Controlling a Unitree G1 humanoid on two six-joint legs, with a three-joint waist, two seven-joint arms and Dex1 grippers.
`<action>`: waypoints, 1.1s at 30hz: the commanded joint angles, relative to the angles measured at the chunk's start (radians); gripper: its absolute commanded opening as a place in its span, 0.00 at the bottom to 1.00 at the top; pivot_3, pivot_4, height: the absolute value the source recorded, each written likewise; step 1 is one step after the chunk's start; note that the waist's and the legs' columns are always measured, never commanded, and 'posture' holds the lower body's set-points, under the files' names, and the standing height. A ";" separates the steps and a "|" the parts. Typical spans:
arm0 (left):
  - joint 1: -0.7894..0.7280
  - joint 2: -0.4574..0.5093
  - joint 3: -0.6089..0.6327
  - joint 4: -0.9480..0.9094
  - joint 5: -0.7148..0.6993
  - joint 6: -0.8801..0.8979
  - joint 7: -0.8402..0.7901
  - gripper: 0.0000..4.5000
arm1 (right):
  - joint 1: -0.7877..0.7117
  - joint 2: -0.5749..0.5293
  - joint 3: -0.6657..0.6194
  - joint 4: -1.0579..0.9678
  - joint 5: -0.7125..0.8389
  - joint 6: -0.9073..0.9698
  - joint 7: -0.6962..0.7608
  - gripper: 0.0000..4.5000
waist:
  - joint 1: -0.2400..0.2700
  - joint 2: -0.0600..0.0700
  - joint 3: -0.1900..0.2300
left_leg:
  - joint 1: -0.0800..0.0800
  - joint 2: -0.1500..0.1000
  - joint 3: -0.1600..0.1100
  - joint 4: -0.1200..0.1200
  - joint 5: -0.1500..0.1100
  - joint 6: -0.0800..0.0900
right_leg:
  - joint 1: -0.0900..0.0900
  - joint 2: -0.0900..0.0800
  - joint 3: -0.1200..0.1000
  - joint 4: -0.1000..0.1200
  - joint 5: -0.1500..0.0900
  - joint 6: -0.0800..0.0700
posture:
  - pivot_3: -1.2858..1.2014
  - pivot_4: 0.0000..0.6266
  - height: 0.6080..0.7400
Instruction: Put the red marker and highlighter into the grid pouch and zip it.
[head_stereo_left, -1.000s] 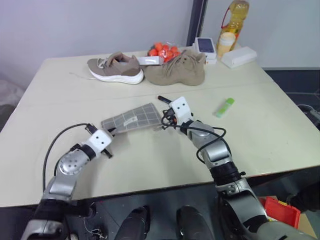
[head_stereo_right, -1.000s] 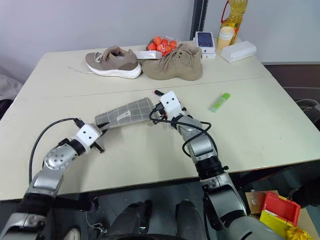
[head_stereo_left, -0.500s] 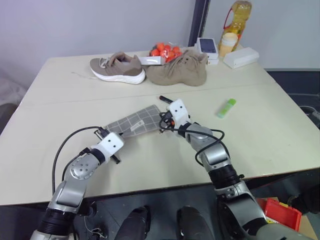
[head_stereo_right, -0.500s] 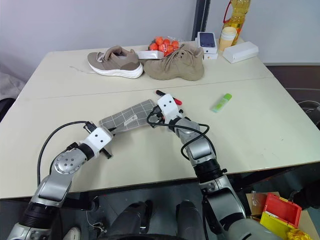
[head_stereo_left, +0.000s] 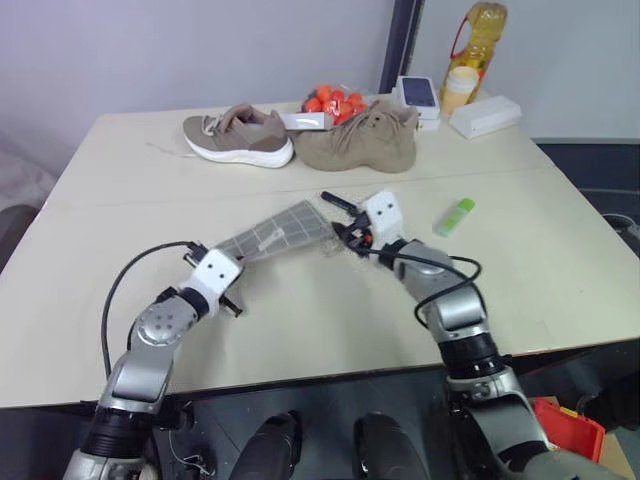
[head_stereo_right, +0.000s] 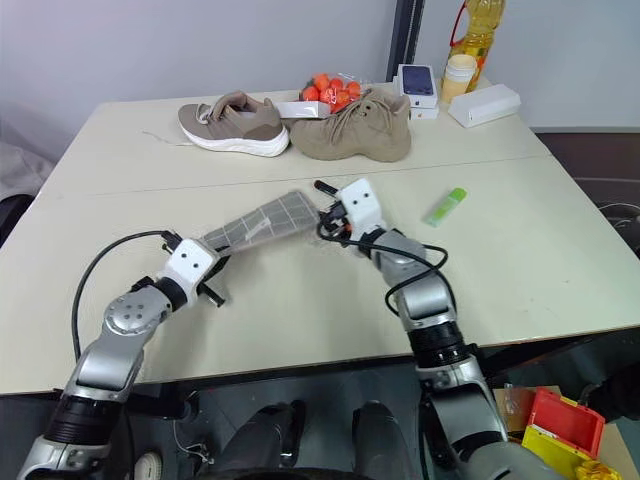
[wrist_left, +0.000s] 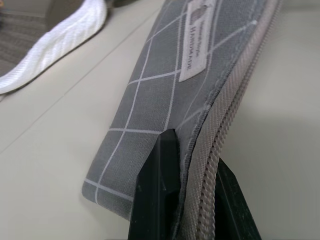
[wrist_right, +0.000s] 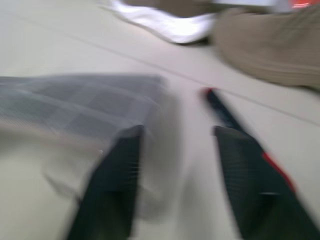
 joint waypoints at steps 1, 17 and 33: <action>-0.025 -0.007 0.019 -0.026 -0.017 0.007 0.016 0.00 | 0.020 0.016 -0.045 -0.090 0.078 0.054 0.007 0.85 | -0.002 0.000 0.000 | 0.000 0.000 0.000 0.000 0.000 0.000 | 0.000 0.000 0.000 0.000 0.000 0.000 | 0.52 0.24 1.00; -0.061 -0.037 -0.022 -0.016 -0.007 0.004 0.031 0.00 | -0.010 0.104 -0.024 -0.078 0.128 0.151 -0.048 0.74 | -0.001 0.000 0.000 | 0.000 0.000 0.000 0.000 0.000 0.000 | 0.000 0.000 0.000 0.000 0.000 0.000 | 0.52 0.24 1.00; -0.065 -0.058 -0.039 -0.019 0.008 0.010 0.050 0.00 | -0.022 0.079 0.131 -0.128 0.089 0.088 0.046 0.02 | -0.001 0.000 0.000 | 0.000 0.000 0.000 0.000 0.000 0.000 | 0.000 0.000 0.000 0.000 0.000 0.000 | 0.52 0.24 1.00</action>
